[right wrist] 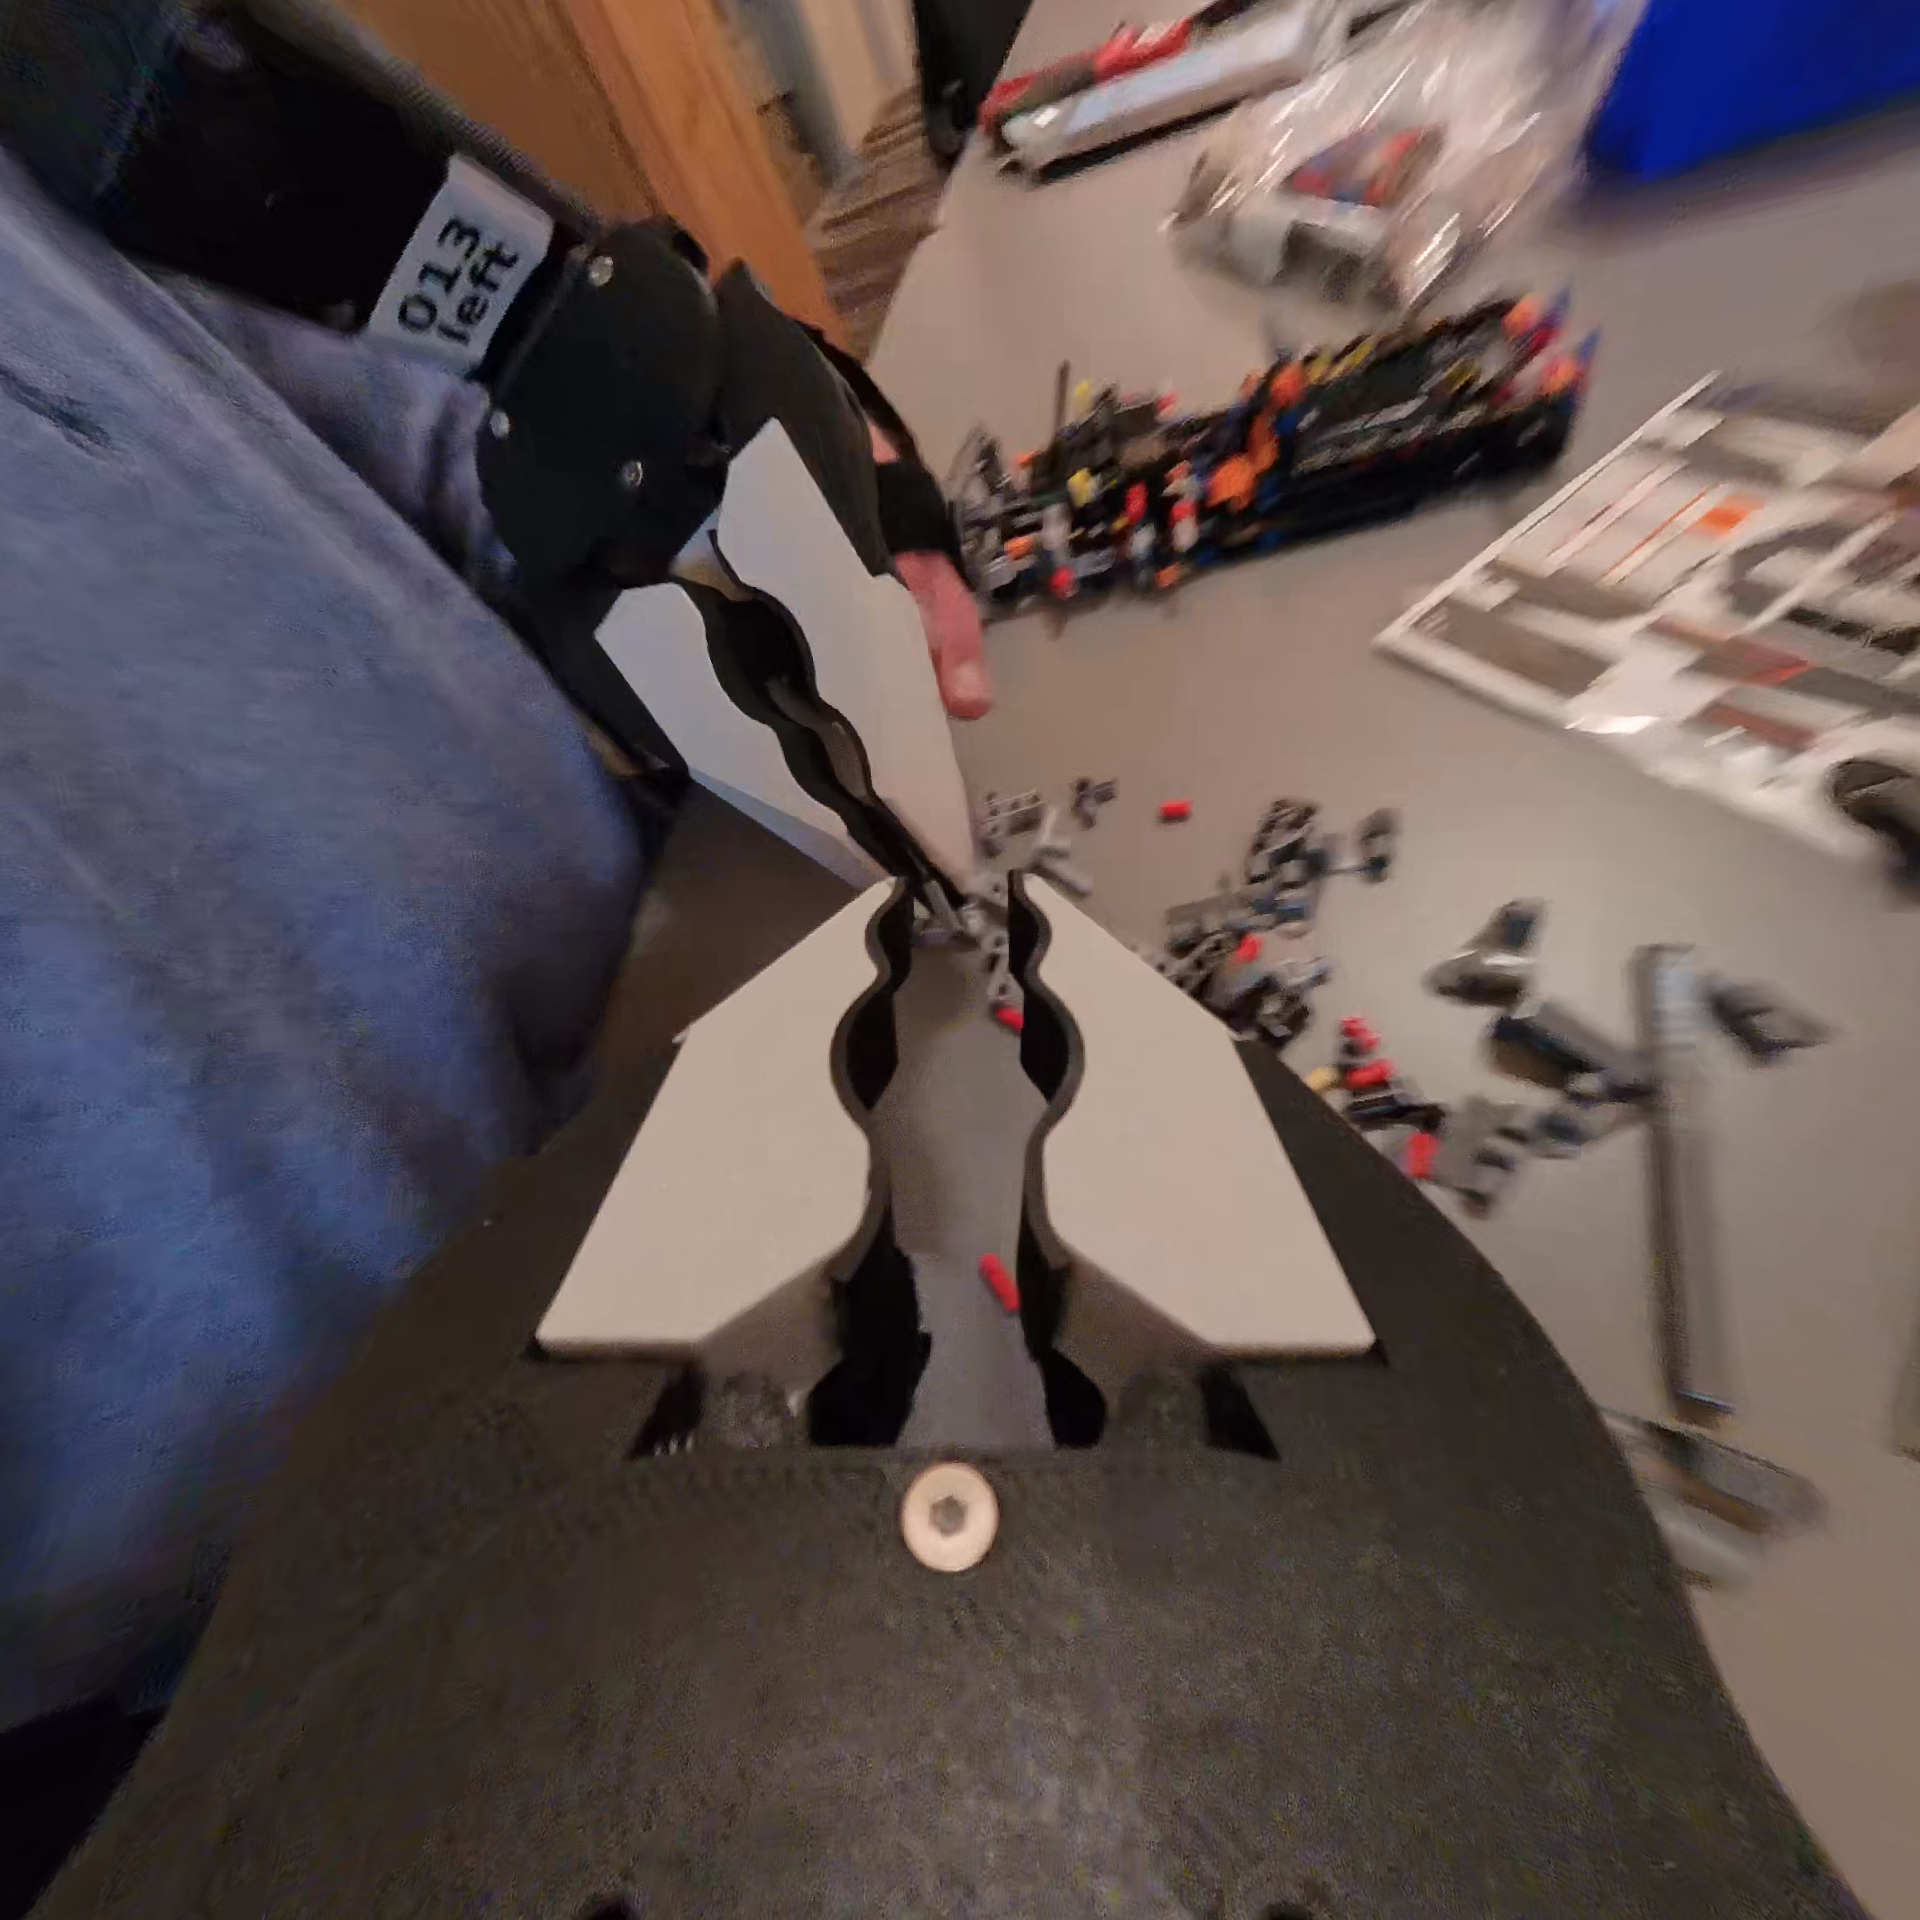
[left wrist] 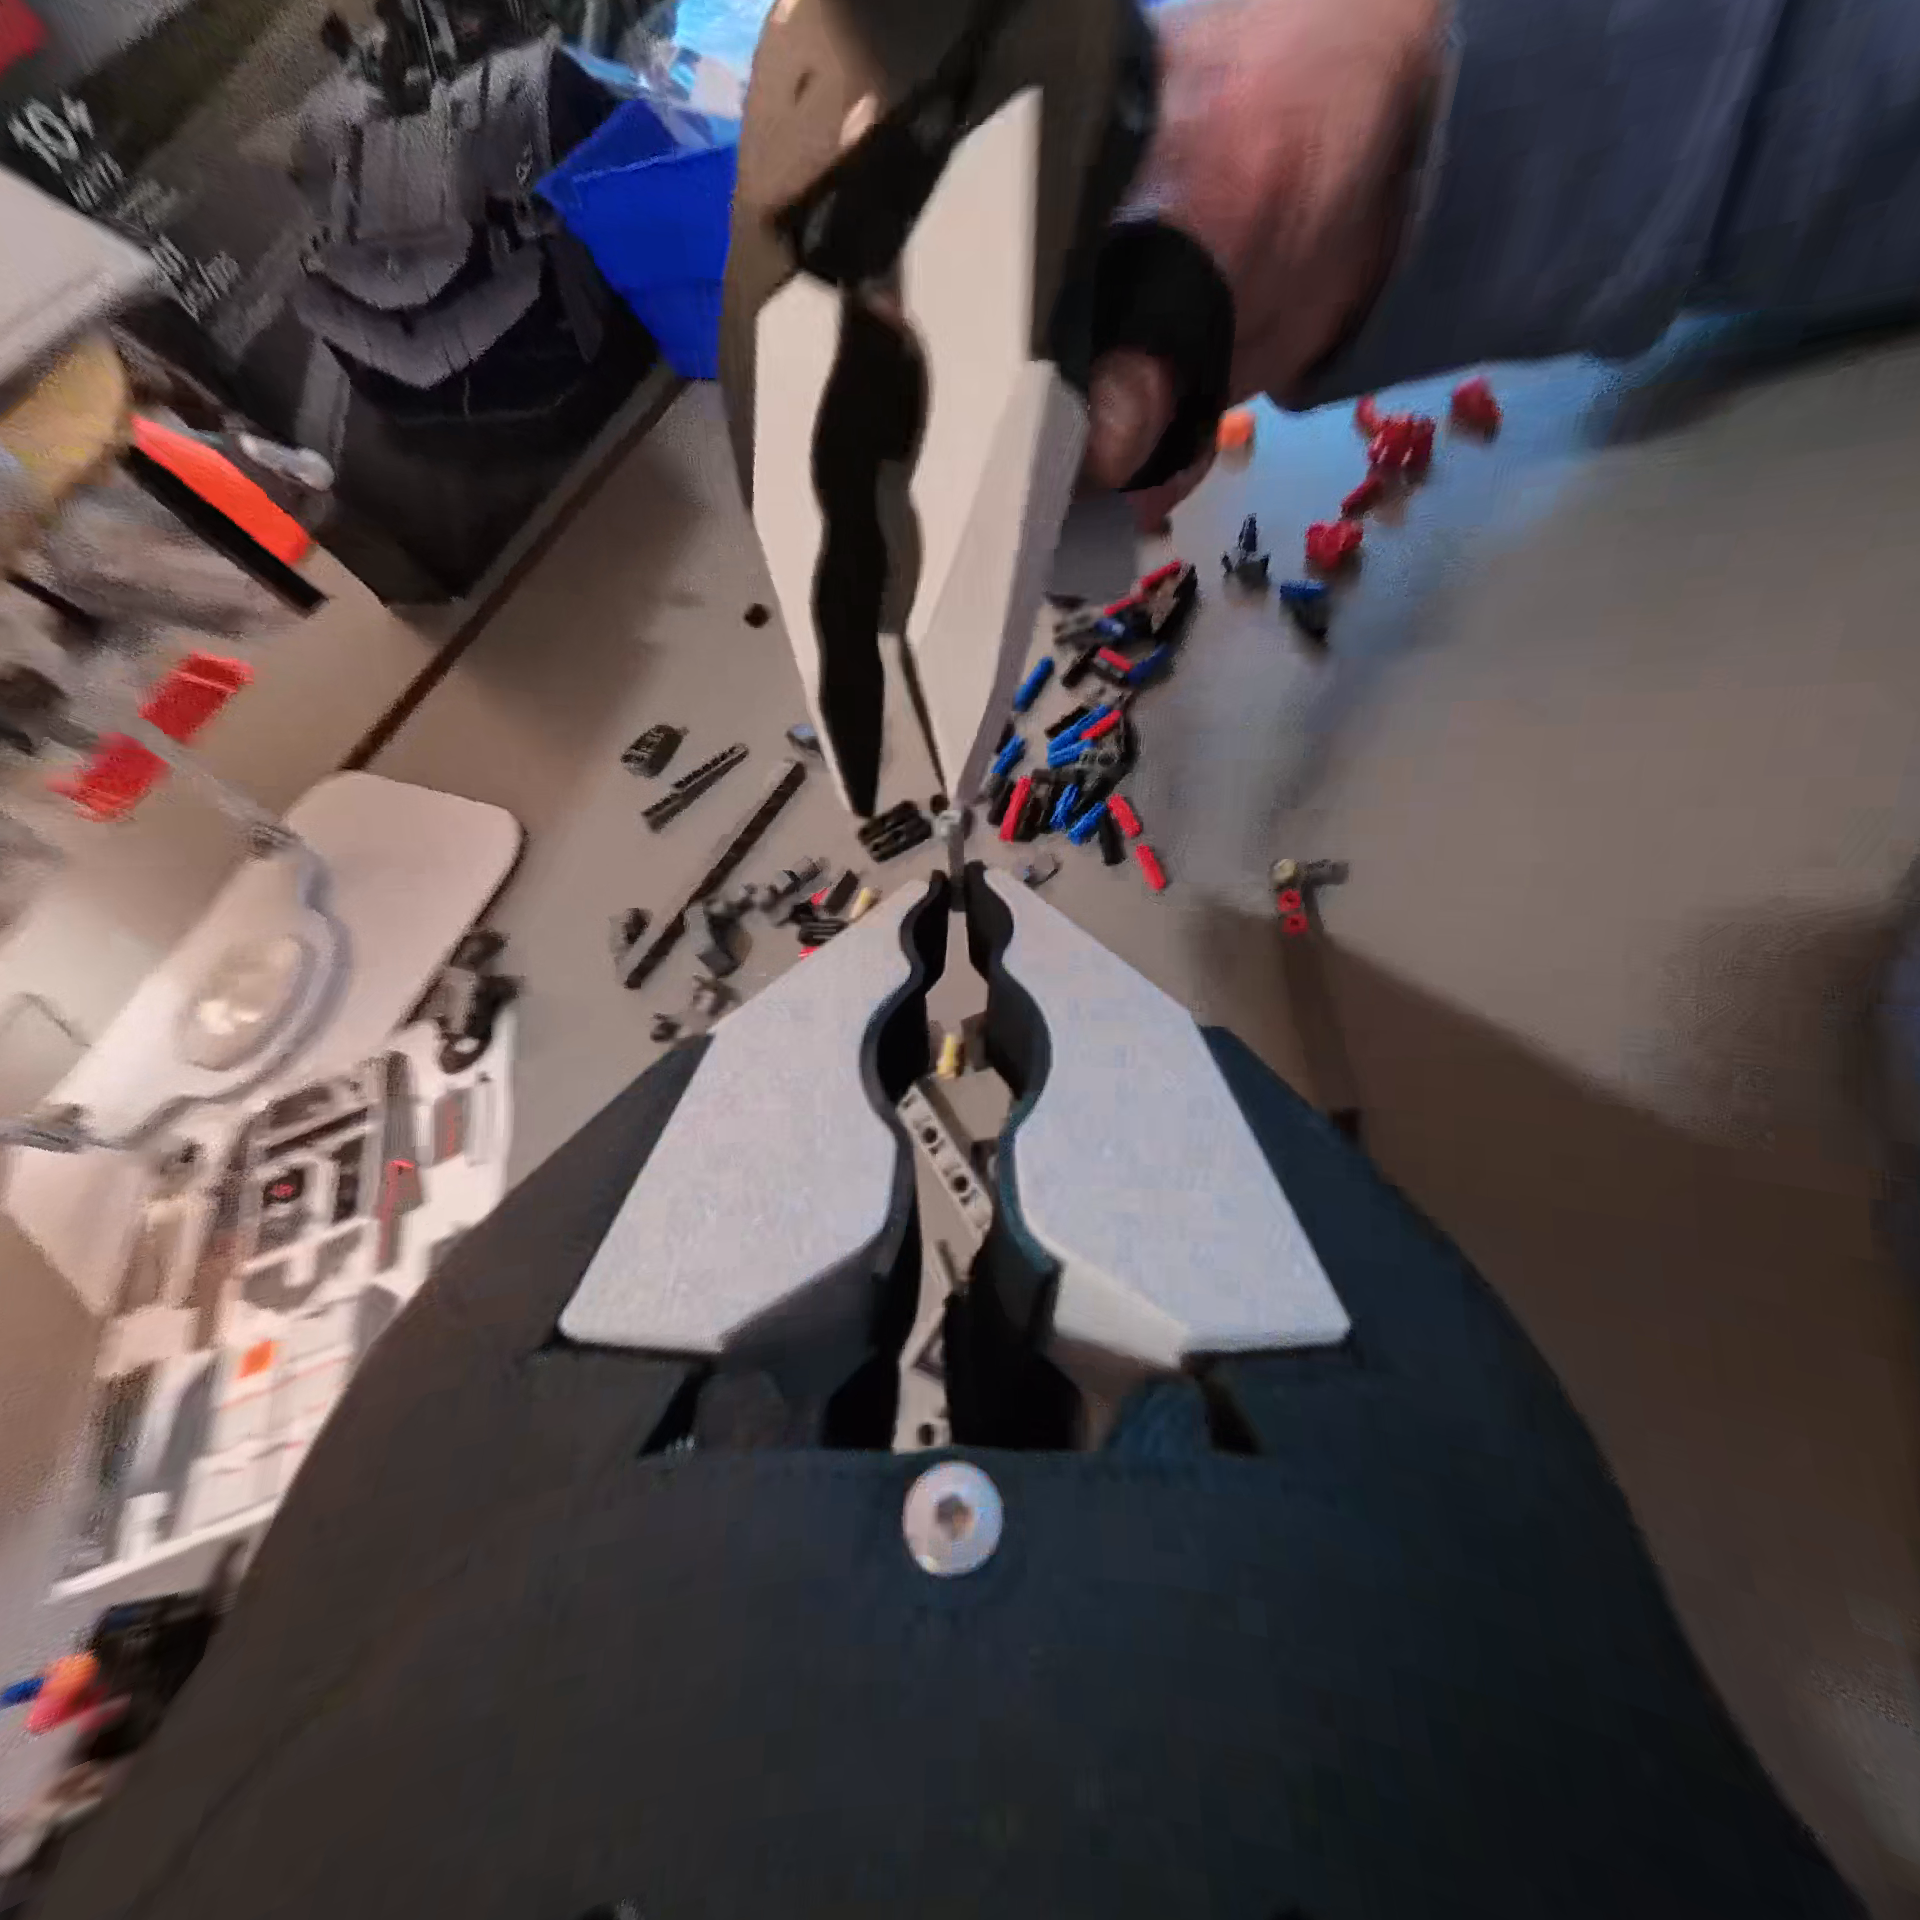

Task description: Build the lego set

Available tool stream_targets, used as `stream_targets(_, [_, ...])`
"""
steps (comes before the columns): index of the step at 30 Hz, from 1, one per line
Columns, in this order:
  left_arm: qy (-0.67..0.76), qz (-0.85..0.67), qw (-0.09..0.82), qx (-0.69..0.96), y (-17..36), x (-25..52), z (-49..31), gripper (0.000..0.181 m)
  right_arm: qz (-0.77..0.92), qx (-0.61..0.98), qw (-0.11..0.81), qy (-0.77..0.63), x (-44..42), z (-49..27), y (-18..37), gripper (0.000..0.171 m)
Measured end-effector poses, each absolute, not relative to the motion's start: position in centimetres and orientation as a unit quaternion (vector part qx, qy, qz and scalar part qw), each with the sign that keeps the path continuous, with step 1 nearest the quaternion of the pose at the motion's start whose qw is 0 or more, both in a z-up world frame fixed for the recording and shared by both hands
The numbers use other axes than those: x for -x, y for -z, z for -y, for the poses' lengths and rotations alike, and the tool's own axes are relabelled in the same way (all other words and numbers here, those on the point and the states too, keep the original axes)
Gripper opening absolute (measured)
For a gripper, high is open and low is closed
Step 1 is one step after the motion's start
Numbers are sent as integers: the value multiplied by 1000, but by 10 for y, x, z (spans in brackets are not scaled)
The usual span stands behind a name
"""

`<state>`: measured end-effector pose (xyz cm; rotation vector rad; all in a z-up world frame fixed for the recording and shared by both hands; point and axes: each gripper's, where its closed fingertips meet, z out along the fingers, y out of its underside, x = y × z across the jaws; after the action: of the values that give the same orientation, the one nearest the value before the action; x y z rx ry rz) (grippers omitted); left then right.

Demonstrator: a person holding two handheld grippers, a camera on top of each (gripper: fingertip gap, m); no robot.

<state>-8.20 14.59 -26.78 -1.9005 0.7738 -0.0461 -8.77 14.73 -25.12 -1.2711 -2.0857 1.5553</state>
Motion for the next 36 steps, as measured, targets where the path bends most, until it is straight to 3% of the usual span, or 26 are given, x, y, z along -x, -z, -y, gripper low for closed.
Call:
stream_targets(5, [199, -218, 513, 806, 251, 78, -148, 1, 793, 363, 328, -363, 81, -153, 240, 16])
stream_targets(11, [360, -123, 500, 778, 229, 72, -149, 1, 804, 303, 435, -271, 74, -149, 231, 17])
stream_targets(22, [424, -84, 472, 768, 218, 57, -145, 1, 799, 257, 505, -201, 62, -144, 214, 14])
stream_targets(32, [454, -78, 460, 759, 215, 41, -144, 1, 808, 258, 499, -176, 53, -144, 220, 5])
stream_targets(36, [426, -88, 470, 768, 218, 42, -143, 14, 811, 275, 480, -191, 45, -147, 225, 5])
